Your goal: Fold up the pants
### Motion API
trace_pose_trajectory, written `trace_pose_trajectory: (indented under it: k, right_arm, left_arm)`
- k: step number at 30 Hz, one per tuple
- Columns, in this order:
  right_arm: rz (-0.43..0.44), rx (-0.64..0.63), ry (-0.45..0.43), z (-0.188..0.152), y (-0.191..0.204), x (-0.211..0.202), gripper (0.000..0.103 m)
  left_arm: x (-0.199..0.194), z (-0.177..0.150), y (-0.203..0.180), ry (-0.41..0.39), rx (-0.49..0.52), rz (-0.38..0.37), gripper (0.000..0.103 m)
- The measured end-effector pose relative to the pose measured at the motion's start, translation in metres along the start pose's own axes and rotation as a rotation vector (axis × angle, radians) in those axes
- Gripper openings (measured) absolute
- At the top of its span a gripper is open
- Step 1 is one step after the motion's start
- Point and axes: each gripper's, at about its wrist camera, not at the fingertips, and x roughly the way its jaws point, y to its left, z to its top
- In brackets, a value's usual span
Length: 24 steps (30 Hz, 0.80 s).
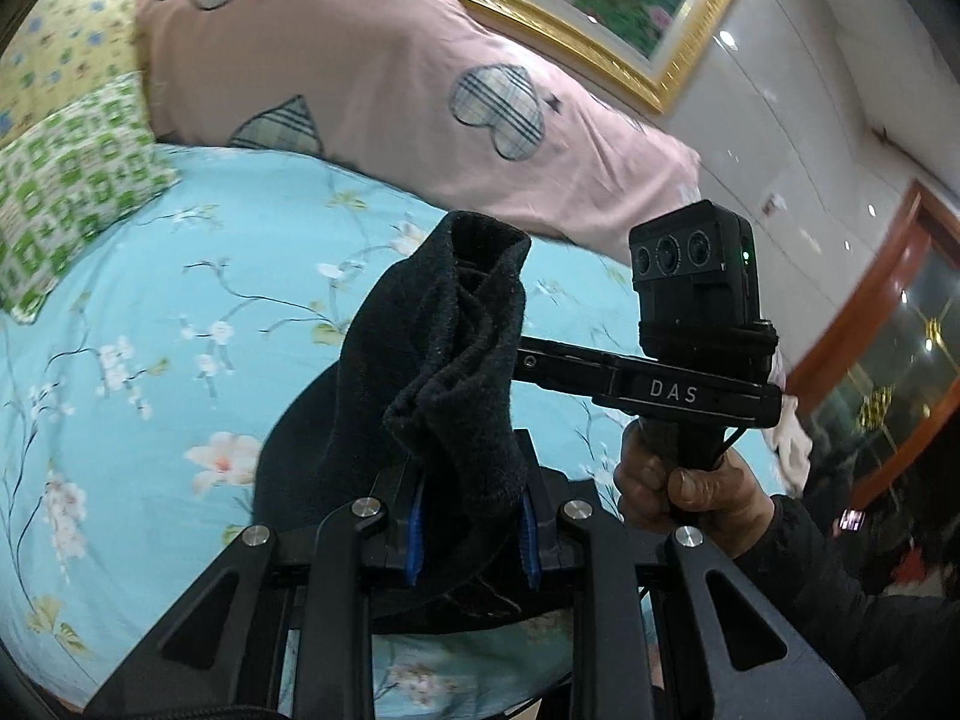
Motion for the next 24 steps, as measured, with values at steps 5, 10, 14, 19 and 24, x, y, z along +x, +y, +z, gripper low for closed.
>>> trace_pose_trajectory:
  k: [5,10,14,19,24]
  right_arm:
    - [-0.014,0.034,-0.034,-0.023,-0.012,-0.029,0.024]
    - [-0.042,0.075,-0.05,-0.048,-0.024,-0.053,0.024]
    - [-0.061,0.101,-0.057,-0.062,-0.034,-0.064,0.024]
    - [-0.072,0.129,-0.073,-0.079,-0.042,-0.076,0.024]
    - [-0.084,0.162,-0.084,-0.096,-0.052,-0.086,0.024]
  left_arm:
    - [0.021,-0.011,-0.027,0.055,0.045,-0.028,0.024]
    - [0.045,-0.025,-0.049,0.105,0.088,-0.043,0.024]
    - [0.059,-0.033,-0.058,0.132,0.105,-0.051,0.024]
    - [0.074,-0.047,-0.075,0.16,0.167,-0.031,0.024]
    - [0.088,-0.055,-0.084,0.189,0.184,-0.036,0.024]
